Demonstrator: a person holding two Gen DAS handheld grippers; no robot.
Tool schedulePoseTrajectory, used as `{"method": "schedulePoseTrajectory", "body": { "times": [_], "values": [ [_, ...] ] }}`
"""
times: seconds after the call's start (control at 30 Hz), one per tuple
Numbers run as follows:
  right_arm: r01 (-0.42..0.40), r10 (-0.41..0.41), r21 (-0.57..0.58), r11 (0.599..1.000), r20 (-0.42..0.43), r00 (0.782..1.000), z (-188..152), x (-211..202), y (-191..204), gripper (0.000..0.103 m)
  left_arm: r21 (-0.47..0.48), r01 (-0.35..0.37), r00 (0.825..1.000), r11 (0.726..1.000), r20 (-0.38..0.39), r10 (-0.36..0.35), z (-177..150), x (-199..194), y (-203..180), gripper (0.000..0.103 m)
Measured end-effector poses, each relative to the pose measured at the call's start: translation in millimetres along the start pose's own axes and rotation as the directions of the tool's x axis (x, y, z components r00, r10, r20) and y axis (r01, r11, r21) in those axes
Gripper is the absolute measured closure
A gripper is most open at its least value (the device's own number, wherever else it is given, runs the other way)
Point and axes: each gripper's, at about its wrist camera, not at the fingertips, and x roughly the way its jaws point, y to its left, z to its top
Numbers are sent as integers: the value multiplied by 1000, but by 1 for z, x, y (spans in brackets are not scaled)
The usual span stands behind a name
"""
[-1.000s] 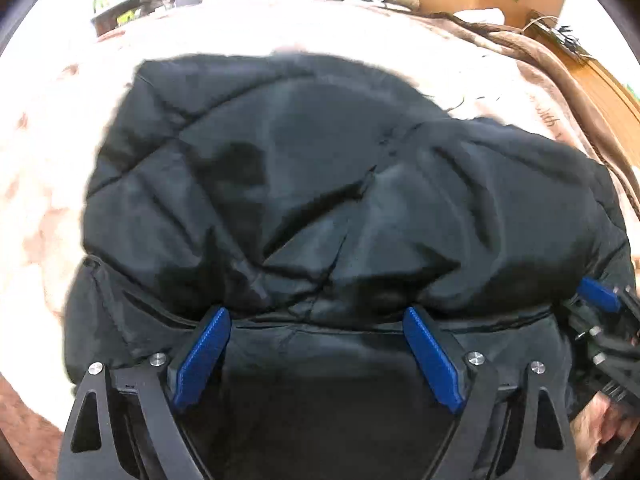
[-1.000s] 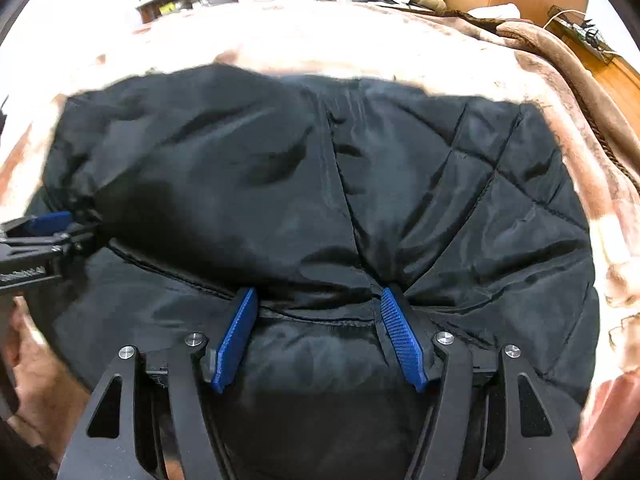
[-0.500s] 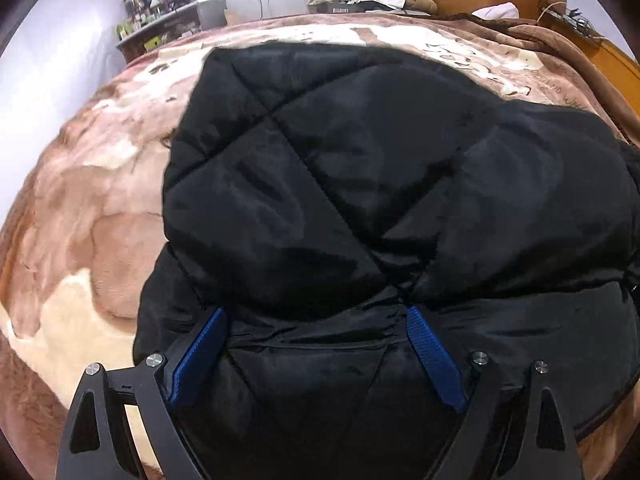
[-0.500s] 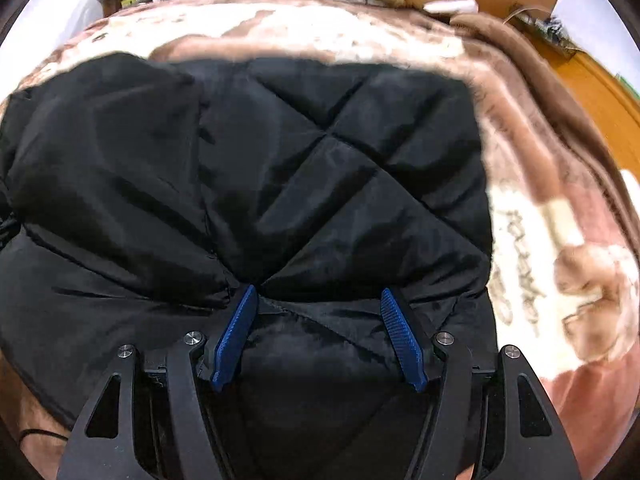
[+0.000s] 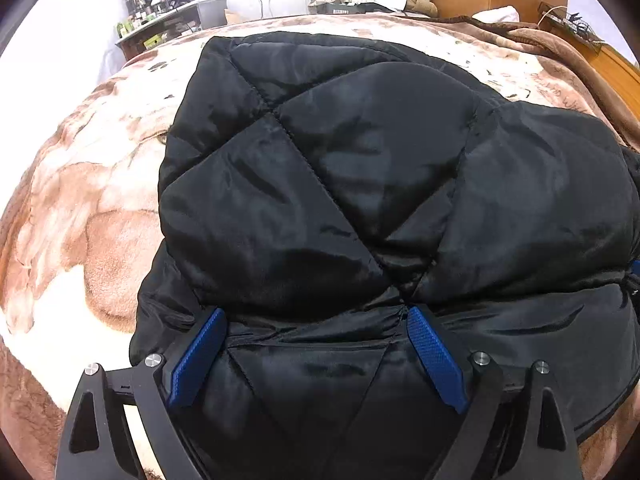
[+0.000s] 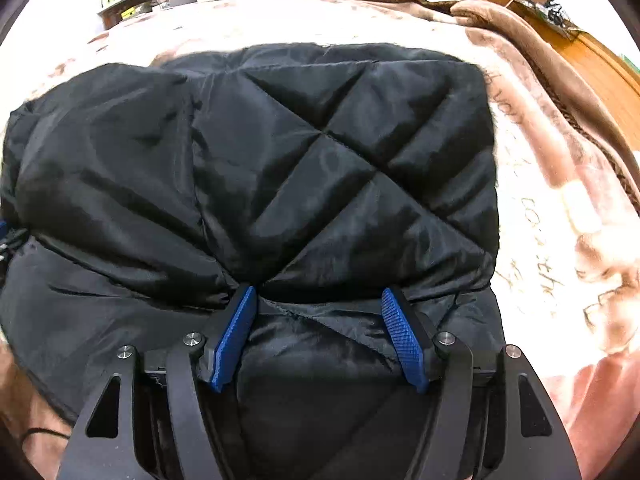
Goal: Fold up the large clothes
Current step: 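Press and smooth the folded quilted jacket with both open tools, then move both open tools to the edge of the folded black jacket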
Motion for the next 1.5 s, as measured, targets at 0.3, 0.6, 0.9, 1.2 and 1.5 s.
{"method": "schedulePoseTrajectory", "body": {
  "times": [0.3, 0.6, 0.9, 1.2, 1.5],
  "values": [
    [53, -53, -6, 999, -3, 999, -10, -16, -19, 38, -7, 5, 1000, 1000, -5, -5, 9, 0, 3, 10],
    [-16, 18, 33, 999, -42, 999, -8, 17, -33, 37, -4, 12, 1000, 1000, -19, -12, 10, 8, 5, 10],
    [-19, 19, 17, 1000, -42, 999, -2, -24, -31, 36, -11, 95, 994, 995, -59, -95, 24, -12, 23, 11],
    [-113, 107, 82, 990, 64, 992, -33, -92, -69, 35, -126, 185, 983, 975, 28, -183, 34, -55, 100, 10],
    [-185, 191, 188, 964, -10, 982, -41, -66, -113, 26, -126, 291, 946, 948, -109, -305, 22, -23, 140, 5]
  ]
}}
